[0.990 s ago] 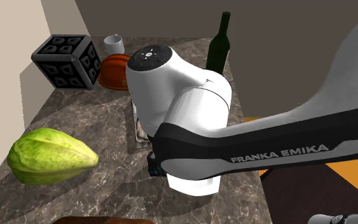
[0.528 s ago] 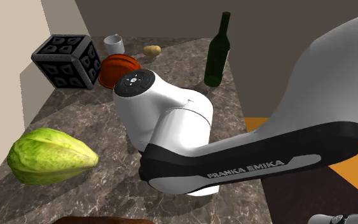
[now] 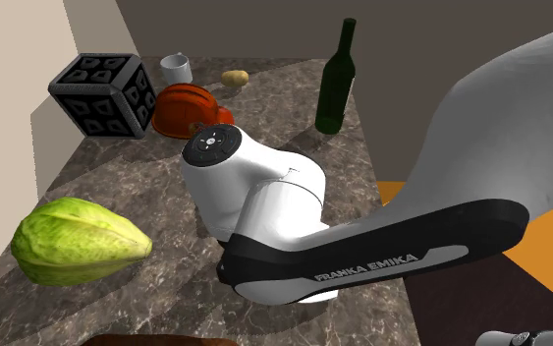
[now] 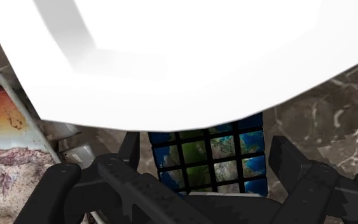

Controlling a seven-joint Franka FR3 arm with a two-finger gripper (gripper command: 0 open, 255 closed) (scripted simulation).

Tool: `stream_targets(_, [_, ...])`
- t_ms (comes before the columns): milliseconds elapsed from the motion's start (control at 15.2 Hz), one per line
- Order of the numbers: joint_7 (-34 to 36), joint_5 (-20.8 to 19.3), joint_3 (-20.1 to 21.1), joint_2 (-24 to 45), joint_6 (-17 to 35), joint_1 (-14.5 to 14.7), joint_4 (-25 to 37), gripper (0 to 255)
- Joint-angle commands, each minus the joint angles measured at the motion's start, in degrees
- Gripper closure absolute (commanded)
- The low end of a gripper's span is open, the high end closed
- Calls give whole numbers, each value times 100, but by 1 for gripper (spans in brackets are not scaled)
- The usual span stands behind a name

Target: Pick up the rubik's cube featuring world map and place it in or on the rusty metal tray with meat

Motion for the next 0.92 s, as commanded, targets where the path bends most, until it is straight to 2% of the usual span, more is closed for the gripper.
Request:
stream_targets(0, [1,-1,0,2,3,1,-1,0])
stream_targets(132, [1,-1,0,2,2,1,0,0])
stream_targets(198, [1,-1,0,2,2,1,0,255])
stream_targets(858, [-15,23,11,-45,-59,-7,18,255])
